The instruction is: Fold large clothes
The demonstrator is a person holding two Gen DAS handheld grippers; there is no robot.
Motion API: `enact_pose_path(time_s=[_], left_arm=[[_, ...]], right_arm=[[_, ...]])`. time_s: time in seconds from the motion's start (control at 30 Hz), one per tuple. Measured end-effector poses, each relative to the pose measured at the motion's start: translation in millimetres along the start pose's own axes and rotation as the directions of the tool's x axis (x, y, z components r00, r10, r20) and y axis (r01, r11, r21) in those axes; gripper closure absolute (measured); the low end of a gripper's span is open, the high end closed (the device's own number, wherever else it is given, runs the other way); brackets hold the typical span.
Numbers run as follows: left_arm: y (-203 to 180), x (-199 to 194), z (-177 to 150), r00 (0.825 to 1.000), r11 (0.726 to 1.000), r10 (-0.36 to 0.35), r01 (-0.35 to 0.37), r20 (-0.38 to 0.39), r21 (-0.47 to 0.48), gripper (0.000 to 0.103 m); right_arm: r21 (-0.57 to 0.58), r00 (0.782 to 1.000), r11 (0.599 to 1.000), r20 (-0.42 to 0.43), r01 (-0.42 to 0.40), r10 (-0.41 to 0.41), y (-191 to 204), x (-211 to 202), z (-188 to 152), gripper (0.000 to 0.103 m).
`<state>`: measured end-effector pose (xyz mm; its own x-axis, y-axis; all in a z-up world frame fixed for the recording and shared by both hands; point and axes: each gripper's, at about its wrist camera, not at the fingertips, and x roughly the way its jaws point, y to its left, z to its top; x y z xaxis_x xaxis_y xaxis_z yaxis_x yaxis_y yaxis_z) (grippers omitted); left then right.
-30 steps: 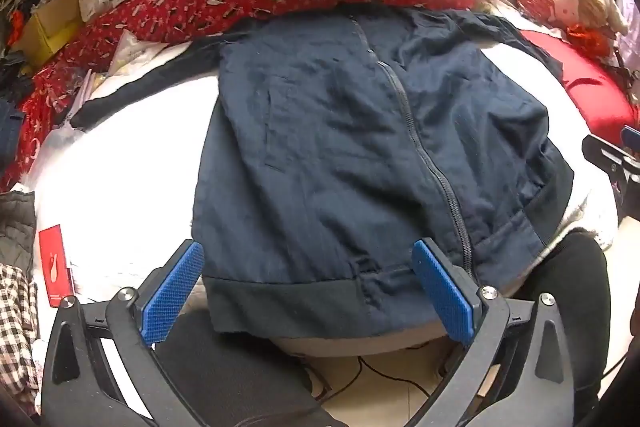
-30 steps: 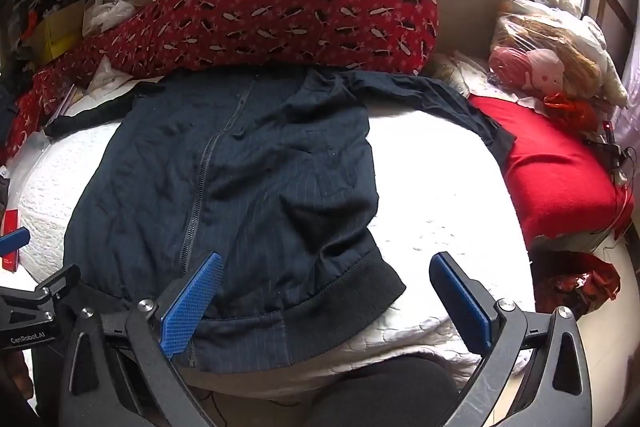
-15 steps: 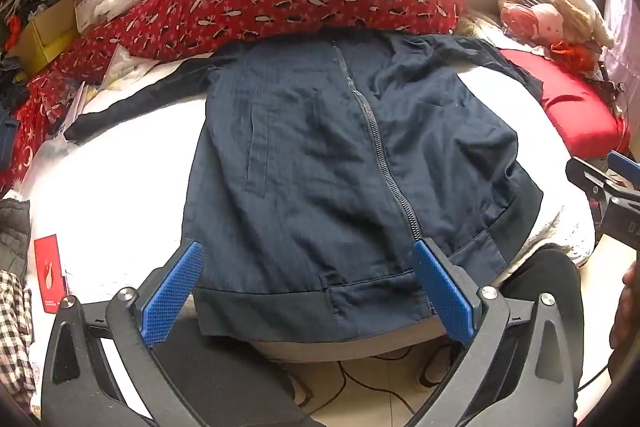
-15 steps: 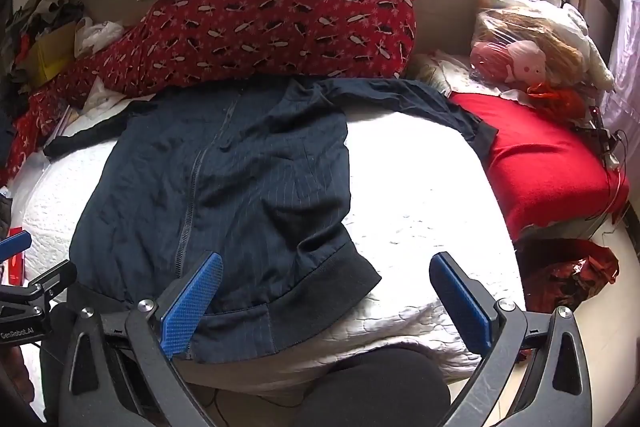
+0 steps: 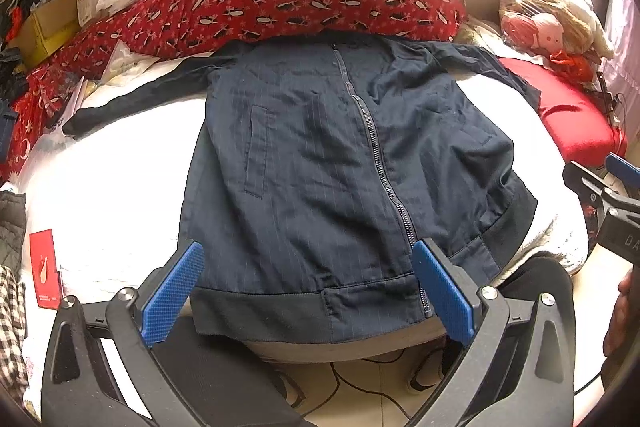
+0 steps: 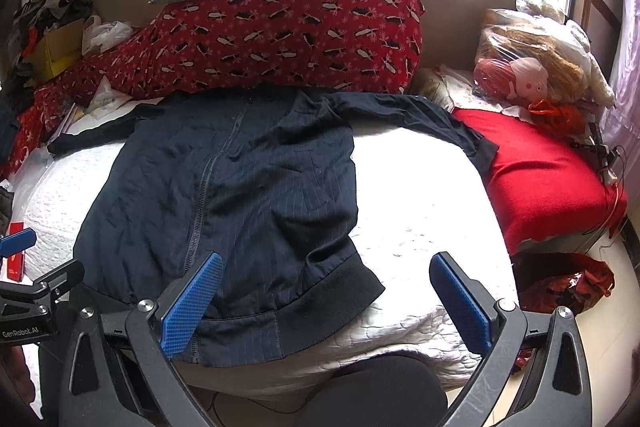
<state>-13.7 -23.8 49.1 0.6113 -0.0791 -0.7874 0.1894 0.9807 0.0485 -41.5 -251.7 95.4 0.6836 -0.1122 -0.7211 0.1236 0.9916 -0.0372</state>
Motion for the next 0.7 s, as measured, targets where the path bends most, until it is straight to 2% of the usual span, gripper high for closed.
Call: enact_pose_path(time_s=[0.7], left_arm=[[6,9,1,1.0,1.0,-0.008,0.007,-0.016,-0.023,0.0]], right_arm=[[0.0,1.0,1.0,-0.025,0.003,-0.003,2,12,1,0.0]])
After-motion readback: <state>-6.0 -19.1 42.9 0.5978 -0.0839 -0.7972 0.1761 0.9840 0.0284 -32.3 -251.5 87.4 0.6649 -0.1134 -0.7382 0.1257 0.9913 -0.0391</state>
